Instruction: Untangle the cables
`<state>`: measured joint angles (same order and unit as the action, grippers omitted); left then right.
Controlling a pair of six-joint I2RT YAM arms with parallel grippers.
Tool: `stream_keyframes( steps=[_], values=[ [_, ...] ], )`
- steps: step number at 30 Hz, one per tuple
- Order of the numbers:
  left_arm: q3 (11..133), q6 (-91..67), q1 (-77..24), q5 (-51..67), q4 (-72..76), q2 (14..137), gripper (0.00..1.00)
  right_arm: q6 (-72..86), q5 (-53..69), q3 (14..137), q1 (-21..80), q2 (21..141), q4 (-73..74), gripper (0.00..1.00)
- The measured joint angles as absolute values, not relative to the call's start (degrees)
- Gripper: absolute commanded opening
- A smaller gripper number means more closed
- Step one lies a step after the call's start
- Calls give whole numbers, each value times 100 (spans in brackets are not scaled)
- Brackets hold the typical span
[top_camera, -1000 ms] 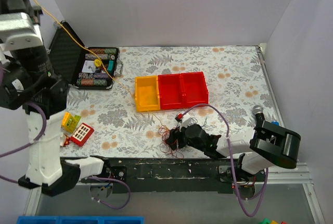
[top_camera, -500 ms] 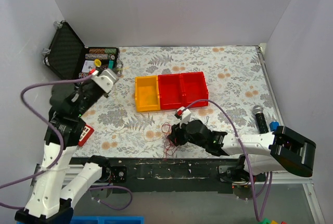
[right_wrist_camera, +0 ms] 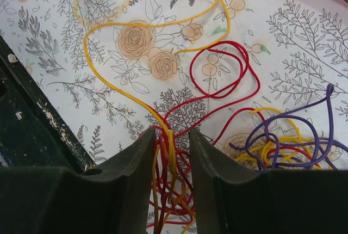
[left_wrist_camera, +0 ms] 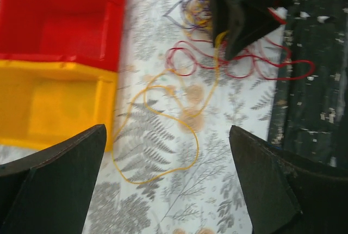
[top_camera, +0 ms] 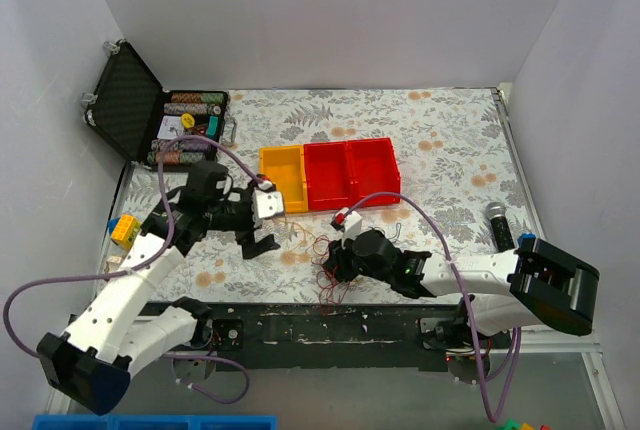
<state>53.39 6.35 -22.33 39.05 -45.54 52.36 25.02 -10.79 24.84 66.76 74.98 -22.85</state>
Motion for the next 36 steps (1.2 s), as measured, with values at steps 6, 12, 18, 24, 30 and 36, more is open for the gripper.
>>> stream_keyframes(
  steps=[6,12,18,24,30,36],
  values=[
    [4984,705,-3387,3924,-4473,5435,98,2453,-1031,2576,6676,7570,-2285,37],
    [4676,803,-3922,3824,-4014,6237,98,2440,-1022,2613,6676,7603,-2287,37],
    [4300,1070,-3994,3634,-3533,6801,86,2443,-1004,2613,6676,7603,-2285,36],
    [4080,1203,-4001,3629,-3085,6895,31,2447,-996,2613,6676,7599,-2285,36],
    [4012,1109,-4034,3548,-2744,6949,0,2486,-950,2613,6676,7557,-2283,56],
    [3997,1000,-4036,3216,-2602,6941,0,2508,-958,2613,6670,7179,-2191,67]
  ],
)
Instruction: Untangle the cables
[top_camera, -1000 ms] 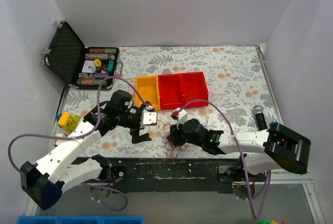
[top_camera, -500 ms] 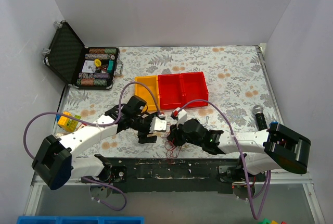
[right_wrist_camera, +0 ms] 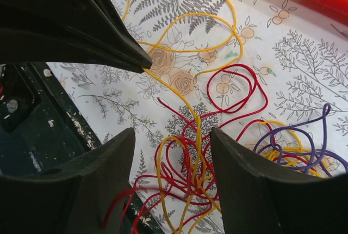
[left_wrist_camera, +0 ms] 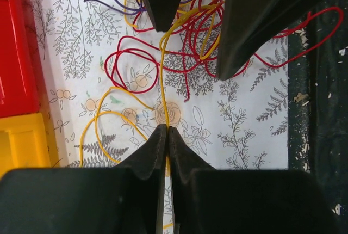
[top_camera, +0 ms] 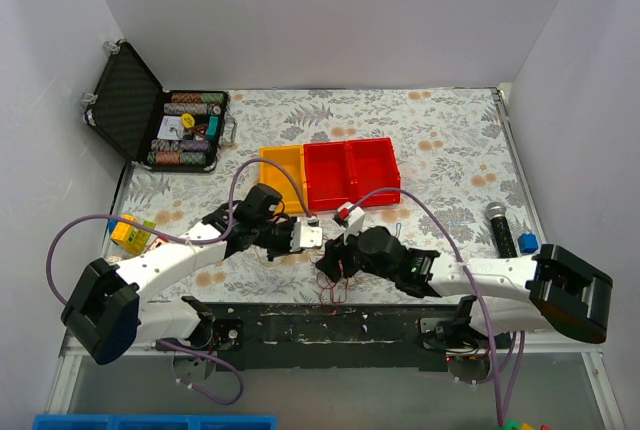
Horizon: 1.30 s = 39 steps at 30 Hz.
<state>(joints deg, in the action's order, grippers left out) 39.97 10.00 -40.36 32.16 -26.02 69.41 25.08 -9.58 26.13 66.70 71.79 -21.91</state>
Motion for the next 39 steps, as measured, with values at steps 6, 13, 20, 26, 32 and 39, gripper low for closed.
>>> stream_keyframes(
  steps=[6,13,20,26,32,39],
  values=[
    [3879,899,-4038,2912,-2615,6613,0,2510,-1057,2477,6549,6353,-1975,67],
    [3931,722,-4038,2698,-2733,6204,0,2515,-1192,2191,6108,5826,-1706,63],
    [4469,655,-4040,2598,-3183,5883,0,2626,-1343,2154,5867,6504,-1525,58],
    [4639,661,-4042,2477,-3701,5452,0,2751,-1347,2154,5852,7258,-1619,33],
    [5205,655,-4047,2095,-4296,5129,0,3107,-1457,2220,5854,7502,-1723,5],
    [6233,755,-4112,1400,-4694,4991,0,3509,-1516,2423,5916,7612,-1959,1]
  ],
)
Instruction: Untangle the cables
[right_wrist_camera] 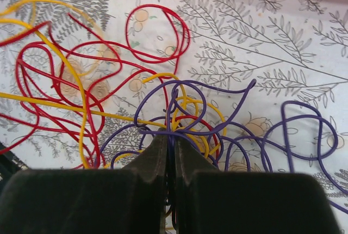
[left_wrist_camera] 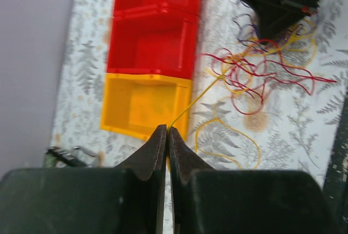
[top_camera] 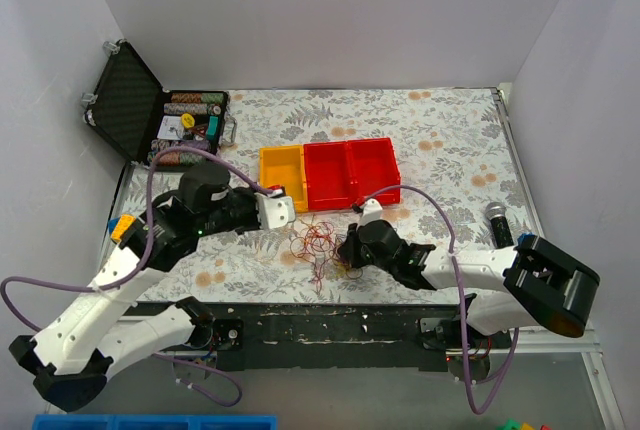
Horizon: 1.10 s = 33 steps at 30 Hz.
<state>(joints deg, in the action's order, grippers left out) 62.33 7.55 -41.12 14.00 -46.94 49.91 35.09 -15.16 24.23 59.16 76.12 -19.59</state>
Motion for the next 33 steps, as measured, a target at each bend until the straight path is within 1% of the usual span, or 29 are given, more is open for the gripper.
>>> stream_keyframes(
  steps=[6,8,11,16,23,28,33],
  values=[
    [7242,969,-4110,904,-4781,4858,0,3750,-1857,2467,5911,7826,-1586,1],
    [7395,1083,-4104,701,-4670,4744,0,3844,-1946,2528,5911,7850,-1474,1],
    [7393,1310,-4099,176,-3990,4449,0,3975,-2069,2545,5911,7848,-1396,1],
    [7297,1922,-4099,-843,-1861,4202,0,4145,-2161,2569,5911,7850,-1315,1],
    [8396,2222,-4099,-1411,119,5188,0,4219,-2233,2641,5913,7887,-1203,1],
    [9275,2316,-4097,-1461,786,5883,0,4276,-2265,2652,5927,7929,-1190,1],
    [10261,2392,-4097,-1441,1127,6589,0,4366,-2342,2652,5940,8034,-1284,1]
  ],
)
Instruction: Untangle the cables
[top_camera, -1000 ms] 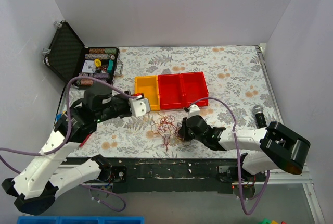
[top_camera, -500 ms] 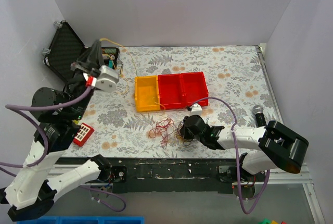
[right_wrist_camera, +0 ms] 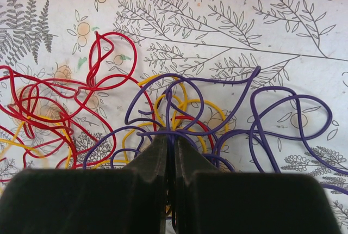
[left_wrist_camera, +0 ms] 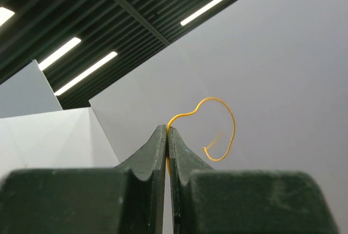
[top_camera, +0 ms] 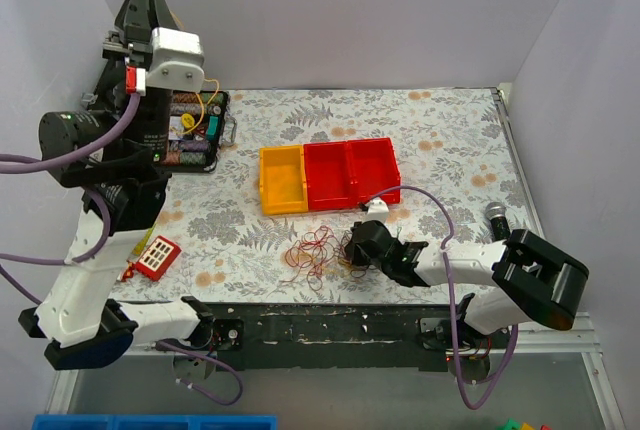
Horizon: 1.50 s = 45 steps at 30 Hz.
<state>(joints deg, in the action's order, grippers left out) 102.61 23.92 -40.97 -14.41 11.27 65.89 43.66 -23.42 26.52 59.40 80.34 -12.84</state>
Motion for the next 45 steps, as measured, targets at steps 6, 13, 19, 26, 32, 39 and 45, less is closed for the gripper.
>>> stream_keyframes(
  steps=[6,13,19,26,32,39,45],
  values=[
    [10851,2296,-4097,-1339,1028,6971,0,4480,-2482,2659,6003,8121,-1415,1],
    [9338,1629,-4097,-1140,720,6261,0,4466,-2491,2639,6010,7878,-1210,1],
    [7701,1063,-4097,-1079,755,5913,0,4362,-2471,2427,6014,7273,-600,1],
    [6536,609,-4097,-1081,821,5979,0,4327,-2471,2187,6014,6772,-283,1],
    [6152,244,-4095,-1140,1415,6119,0,4324,-2473,2082,6014,6670,-342,1],
    [5457,255,-3977,-1210,2346,6416,0,4307,-2469,2073,6014,6670,-362,1],
    [5100,298,-3798,-1313,2626,6632,0,4287,-2453,2058,6014,6670,-403,1]
  ],
)
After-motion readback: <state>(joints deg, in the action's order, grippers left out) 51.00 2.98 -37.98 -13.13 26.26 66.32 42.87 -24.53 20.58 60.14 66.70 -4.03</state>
